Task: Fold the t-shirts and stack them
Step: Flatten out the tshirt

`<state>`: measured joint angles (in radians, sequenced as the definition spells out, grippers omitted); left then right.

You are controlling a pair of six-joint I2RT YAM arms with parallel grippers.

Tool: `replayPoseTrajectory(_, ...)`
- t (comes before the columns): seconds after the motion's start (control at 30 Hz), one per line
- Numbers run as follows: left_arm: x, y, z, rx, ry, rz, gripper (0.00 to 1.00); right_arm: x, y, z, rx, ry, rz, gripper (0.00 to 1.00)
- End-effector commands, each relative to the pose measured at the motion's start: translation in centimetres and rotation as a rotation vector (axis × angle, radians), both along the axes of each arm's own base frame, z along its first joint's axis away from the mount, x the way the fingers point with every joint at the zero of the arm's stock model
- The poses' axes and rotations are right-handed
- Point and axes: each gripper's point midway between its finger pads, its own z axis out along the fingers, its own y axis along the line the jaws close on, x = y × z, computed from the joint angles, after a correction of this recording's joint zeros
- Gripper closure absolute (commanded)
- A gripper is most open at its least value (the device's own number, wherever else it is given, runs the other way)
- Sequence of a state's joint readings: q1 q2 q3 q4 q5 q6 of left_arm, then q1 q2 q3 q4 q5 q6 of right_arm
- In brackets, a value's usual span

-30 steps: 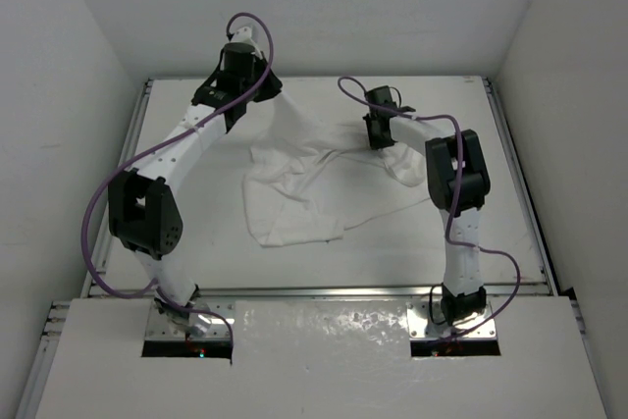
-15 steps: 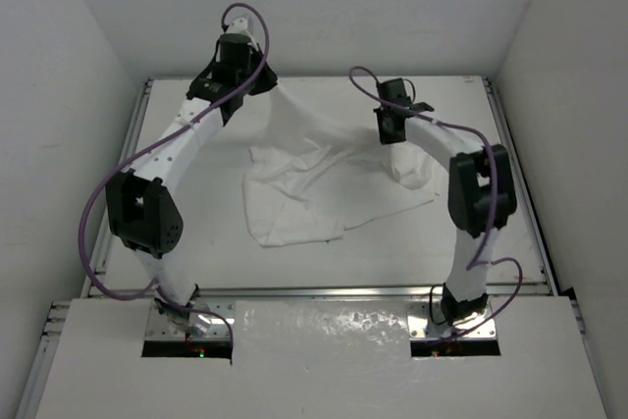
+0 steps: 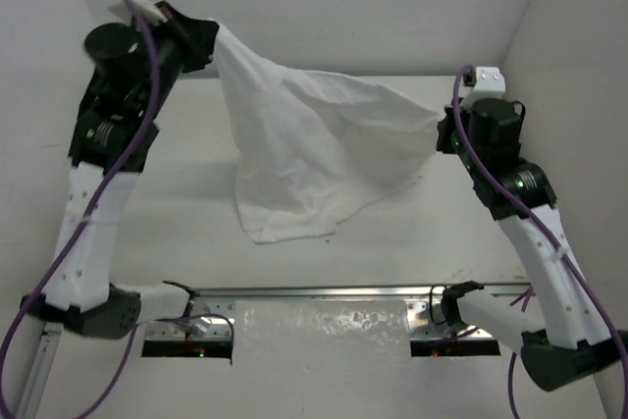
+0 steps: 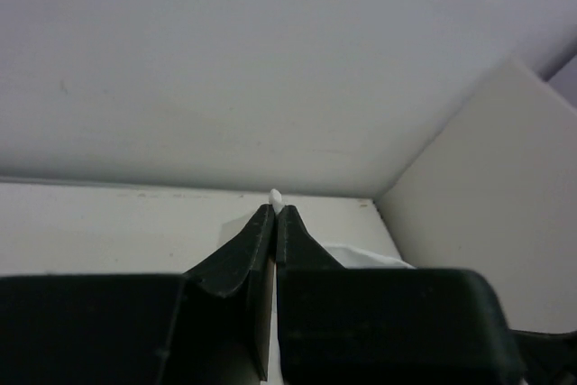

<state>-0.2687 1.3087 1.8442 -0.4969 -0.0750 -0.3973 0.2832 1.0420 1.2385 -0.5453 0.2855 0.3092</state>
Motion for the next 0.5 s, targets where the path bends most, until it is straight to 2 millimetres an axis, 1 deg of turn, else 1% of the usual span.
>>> replayPoseTrajectory(0.0, -5.3, 1.3, 3.3, -0.022, -0.108, -0.013, 1.00, -2.8, -0.5, -0.2, 0.027, 0.004, 0.004, 1.00)
replayPoseTrajectory(0.03, -6.2, 1.5, 3.3, -0.009, -0.107, -0.015, 1.00, -3.6, -1.1, 0.4, 0.021, -0.005, -0.013, 1.00)
replayPoseTrajectory(0.07, -8.1, 2.0, 4.4, -0.012, -0.144, -0.017, 1.00, -4.2, -1.3, 2.2, 0.030, -0.044, -0.016, 1.00)
replayPoseTrajectory(0.1, -9.3, 2.5, 5.2, -0.014, -0.168, -0.007, 1.00, -5.0, -1.7, 3.5, 0.034, -0.077, -0.019, 1.00)
replayPoseTrajectory(0.13, -10.3, 2.9, 5.6, -0.011, -0.182, -0.001, 1.00, -5.7, -2.7, 4.1, 0.019, -0.080, -0.061, 1.00)
replayPoseTrajectory(0.17, -12.1, 3.4, 6.7, -0.017, -0.217, 0.002, 1.00, -6.3, -3.3, 6.2, 0.015, -0.121, -0.082, 1.00)
replayPoseTrajectory(0.23, -14.7, 4.3, 8.5, -0.027, -0.268, 0.013, 1.00, -7.3, -4.6, 7.7, -0.007, -0.138, -0.133, 1.00)
replayPoseTrajectory(0.27, -15.4, 4.5, 8.8, -0.027, -0.270, 0.015, 1.00, -8.1, -5.5, 9.5, -0.013, -0.172, -0.164, 1.00)
replayPoseTrajectory(0.3, -16.8, 4.9, 10.4, -0.036, -0.313, 0.013, 1.00, -8.5, -5.8, 10.4, -0.010, -0.191, -0.179, 1.00)
replayPoseTrajectory(0.33, -17.5, 5.0, 10.9, -0.035, -0.331, 0.009, 1.00, -9.0, -6.2, 11.5, -0.004, -0.216, -0.189, 1.00)
replayPoseTrajectory(0.37, -18.2, 4.9, 11.4, -0.036, -0.349, -0.007, 1.00, -9.9, -6.6, 13.6, 0.008, -0.266, -0.200, 1.00)
replayPoseTrajectory(0.4, -19.0, 4.9, 12.1, -0.041, -0.377, -0.016, 1.00, -10.5, -6.9, 14.3, 0.011, -0.277, -0.206, 1.00)
replayPoseTrajectory(0.43, -20.2, 5.0, 12.7, -0.043, -0.417, -0.030, 1.00, -11.4, -7.1, 16.3, 0.022, -0.325, -0.207, 1.00)
replayPoseTrajectory(0.47, -20.9, 4.5, 12.9, -0.034, -0.449, -0.065, 1.00, -11.8, -7.5, 17.1, 0.025, -0.347, -0.219, 1.00)
